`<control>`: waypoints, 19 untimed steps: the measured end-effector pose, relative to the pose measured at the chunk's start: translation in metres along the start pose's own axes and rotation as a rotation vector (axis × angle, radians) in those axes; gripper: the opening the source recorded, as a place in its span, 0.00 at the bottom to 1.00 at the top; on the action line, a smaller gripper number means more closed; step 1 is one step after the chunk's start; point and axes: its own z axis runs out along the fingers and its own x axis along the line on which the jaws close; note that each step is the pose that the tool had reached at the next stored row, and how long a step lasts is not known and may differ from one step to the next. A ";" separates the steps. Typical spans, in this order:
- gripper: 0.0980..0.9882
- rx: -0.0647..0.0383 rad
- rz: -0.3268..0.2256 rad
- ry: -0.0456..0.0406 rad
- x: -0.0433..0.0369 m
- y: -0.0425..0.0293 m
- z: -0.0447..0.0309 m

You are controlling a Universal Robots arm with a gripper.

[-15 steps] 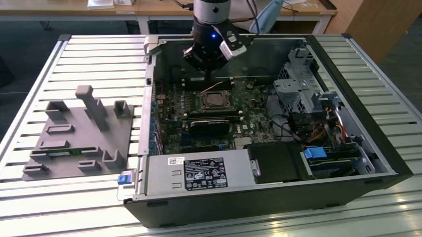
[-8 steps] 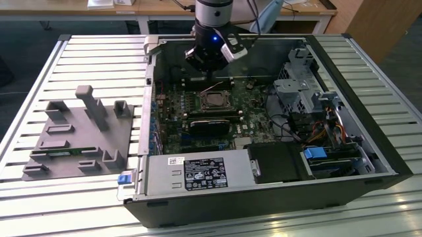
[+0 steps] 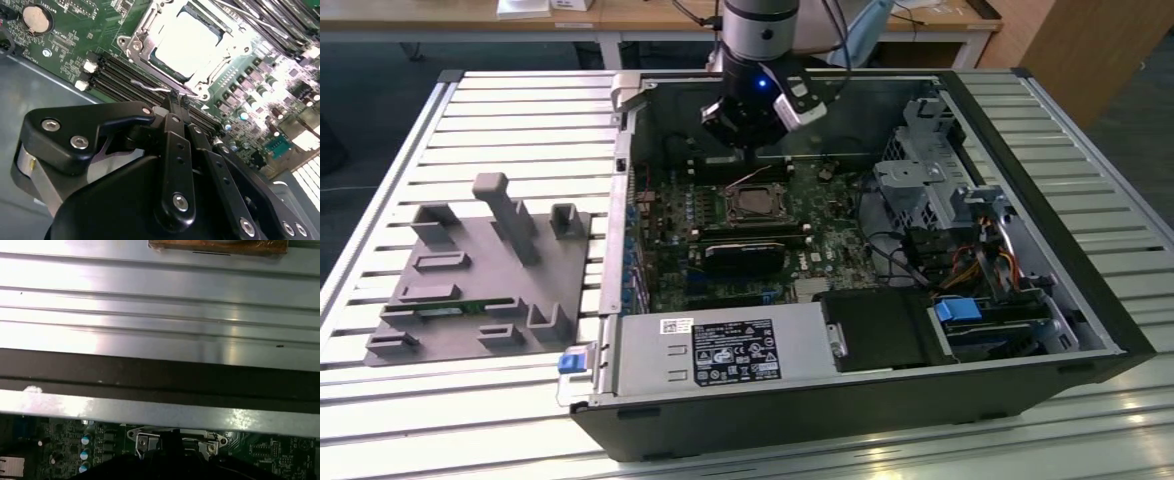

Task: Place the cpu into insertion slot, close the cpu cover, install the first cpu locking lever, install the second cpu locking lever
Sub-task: 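Install the first cpu locking lever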

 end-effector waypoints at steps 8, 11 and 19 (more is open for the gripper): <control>0.01 0.000 0.000 0.0034 -0.0041 0.0036 0.0081; 0.01 0.000 0.000 0.0050 -0.0058 0.0047 0.0103; 0.01 0.000 0.001 0.0095 -0.0134 0.0063 0.0127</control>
